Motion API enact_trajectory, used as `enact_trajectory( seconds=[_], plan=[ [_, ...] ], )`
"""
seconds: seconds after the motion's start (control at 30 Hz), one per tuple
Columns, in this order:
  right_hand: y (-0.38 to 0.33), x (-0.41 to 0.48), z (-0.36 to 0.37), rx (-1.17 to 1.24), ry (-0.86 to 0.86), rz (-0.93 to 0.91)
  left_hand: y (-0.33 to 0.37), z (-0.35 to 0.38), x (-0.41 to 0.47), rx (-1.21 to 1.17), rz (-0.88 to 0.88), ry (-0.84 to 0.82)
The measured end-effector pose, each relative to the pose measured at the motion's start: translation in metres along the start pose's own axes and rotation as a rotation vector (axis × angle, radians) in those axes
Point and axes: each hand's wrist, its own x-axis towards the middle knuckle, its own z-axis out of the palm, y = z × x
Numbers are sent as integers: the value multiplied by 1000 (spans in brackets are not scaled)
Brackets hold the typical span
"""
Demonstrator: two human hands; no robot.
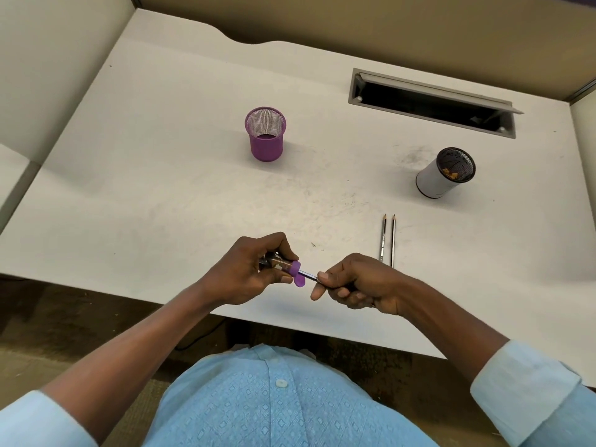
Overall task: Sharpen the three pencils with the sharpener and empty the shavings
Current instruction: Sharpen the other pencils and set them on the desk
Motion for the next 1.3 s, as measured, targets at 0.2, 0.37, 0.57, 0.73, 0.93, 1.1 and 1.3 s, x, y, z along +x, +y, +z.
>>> enact_trajectory(
  seconds=[0.2, 0.37, 0.57, 0.73, 0.93, 1.1, 1.3],
  plan=[
    [21, 12, 13, -406, 496, -513, -2, -5, 1, -32, -57, -1],
    [42, 23, 13, -1145, 1006, -1070, 2, -4, 7, -62, -64, 40],
    [28, 21, 17, -827, 839, -819, 7, -5, 10, -33, -33, 70],
    [-6, 6, 0, -32, 149, -59, 8, -9, 9, 33, 18, 3],
    [-9, 7, -22, 294, -291, 241, 12, -4, 7, 11, 78, 48],
    [-6, 13, -25, 276, -375, 225, 12, -1, 4, 9, 105, 86],
    [-4, 12, -24, 222, -364, 157, 14, -4, 4, 42, 153, 104]
  ],
)
